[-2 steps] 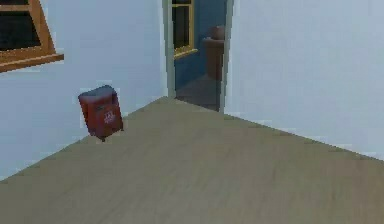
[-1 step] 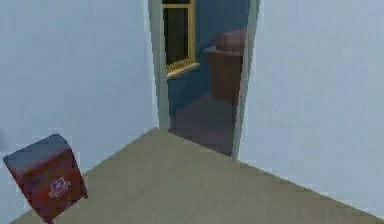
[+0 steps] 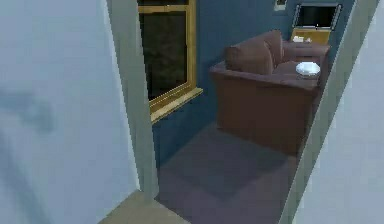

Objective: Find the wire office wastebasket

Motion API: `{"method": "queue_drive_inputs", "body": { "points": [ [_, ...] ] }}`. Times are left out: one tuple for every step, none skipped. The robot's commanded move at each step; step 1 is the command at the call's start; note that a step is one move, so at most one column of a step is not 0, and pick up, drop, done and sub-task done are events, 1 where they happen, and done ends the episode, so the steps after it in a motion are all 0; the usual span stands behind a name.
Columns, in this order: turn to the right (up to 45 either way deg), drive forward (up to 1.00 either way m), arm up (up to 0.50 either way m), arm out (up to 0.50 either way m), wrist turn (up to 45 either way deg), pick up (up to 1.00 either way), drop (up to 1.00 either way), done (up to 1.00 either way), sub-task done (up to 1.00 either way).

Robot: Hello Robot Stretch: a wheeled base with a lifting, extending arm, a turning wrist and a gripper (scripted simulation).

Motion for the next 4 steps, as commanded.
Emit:
{"method": "queue_drive_inputs", "body": {
  "points": [
    [0.0, 0.9, 0.0, 0.0, 0.0, 0.0, 0.0, 0.0, 0.0],
    [24.0, 0.0, 0.0, 0.0, 0.0, 0.0, 0.0, 0.0, 0.0],
    [0.0, 0.25, 0.0, 0.0, 0.0, 0.0, 0.0, 0.0, 0.0],
    [45.0, 0.0, 0.0, 0.0, 0.0, 0.0, 0.0, 0.0, 0.0]
  ]
}}
